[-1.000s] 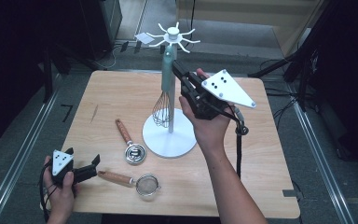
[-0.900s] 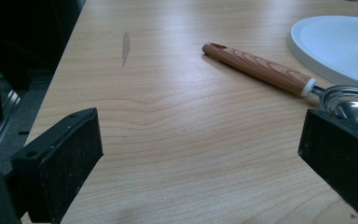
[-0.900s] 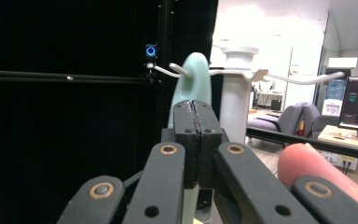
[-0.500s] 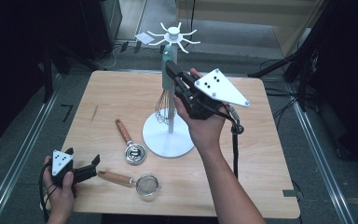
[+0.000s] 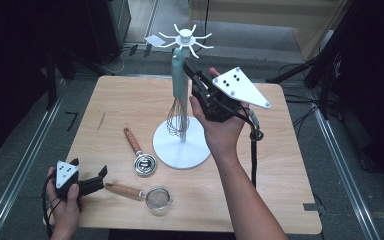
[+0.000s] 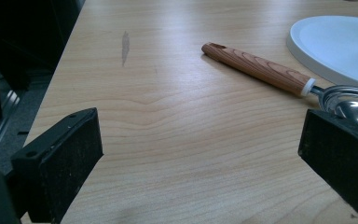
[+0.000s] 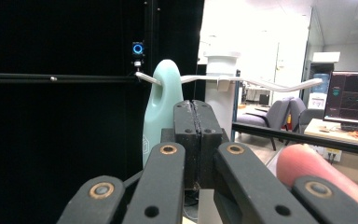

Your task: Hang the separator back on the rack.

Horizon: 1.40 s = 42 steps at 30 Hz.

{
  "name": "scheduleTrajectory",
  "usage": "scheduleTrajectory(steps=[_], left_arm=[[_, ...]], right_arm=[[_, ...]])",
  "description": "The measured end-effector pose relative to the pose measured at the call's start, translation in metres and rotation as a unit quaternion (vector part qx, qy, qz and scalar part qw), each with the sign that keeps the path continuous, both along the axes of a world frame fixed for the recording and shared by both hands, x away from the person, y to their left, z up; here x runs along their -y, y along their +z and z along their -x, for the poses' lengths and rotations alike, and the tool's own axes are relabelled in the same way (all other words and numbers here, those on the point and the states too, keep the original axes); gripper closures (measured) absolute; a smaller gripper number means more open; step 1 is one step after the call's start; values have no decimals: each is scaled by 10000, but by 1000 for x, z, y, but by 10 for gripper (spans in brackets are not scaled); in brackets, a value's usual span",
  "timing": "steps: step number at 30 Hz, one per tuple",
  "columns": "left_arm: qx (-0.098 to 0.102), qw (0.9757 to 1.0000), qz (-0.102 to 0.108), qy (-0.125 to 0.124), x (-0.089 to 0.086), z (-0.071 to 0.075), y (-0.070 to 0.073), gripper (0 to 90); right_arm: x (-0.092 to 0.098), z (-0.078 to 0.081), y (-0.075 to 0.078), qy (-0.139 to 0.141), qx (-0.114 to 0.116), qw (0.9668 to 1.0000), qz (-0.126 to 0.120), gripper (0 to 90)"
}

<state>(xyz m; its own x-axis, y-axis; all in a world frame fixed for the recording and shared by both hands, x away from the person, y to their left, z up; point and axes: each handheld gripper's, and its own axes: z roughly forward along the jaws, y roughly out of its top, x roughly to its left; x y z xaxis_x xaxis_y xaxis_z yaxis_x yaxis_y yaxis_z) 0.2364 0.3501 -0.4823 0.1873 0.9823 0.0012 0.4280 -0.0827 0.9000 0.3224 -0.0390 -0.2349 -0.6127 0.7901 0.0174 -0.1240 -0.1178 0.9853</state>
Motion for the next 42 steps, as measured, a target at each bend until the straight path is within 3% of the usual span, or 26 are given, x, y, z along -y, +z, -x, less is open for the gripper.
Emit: scheduleTrajectory(steps=[9,19,28,35,42], left_arm=[[23,10000,38,-28,0,0,0,0],[14,10000,11,-45,0,0,0,0],[19,10000,-66,-47,1,1,0,0],[6,10000,-85,-29,1,1,0,0],[-1,9998,-181,-81,3,2,0,0]], right_arm=[[-8,-2,-4,85,-67,9999,59,900],[11,0,-20,-81,-209,9995,218,847],[32,4,-50,-296,-628,9965,456,734],[51,7,-79,-494,-989,9919,620,576],[71,11,-108,-535,-1263,9879,725,512]])
